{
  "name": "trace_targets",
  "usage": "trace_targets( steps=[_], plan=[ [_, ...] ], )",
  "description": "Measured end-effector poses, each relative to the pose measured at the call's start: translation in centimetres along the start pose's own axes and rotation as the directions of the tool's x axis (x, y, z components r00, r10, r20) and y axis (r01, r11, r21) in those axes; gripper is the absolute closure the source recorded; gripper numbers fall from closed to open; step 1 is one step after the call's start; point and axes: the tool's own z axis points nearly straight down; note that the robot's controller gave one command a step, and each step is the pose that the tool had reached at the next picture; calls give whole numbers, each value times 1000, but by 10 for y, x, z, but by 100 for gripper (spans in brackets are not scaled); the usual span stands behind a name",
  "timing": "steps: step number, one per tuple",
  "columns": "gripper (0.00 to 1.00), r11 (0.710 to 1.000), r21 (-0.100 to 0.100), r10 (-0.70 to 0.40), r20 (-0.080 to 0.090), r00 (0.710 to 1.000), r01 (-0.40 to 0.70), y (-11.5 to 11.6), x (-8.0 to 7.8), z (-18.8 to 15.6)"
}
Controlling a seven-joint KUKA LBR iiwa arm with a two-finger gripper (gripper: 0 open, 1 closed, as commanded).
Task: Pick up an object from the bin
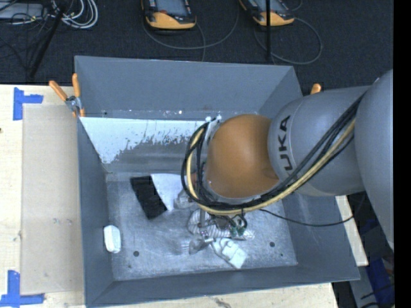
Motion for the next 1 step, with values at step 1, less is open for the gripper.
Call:
trace_targets(
  steps=[1],
  plan=[
    [0,961,-1,-276,-1,961,276,-28,2,47]
  ],
)
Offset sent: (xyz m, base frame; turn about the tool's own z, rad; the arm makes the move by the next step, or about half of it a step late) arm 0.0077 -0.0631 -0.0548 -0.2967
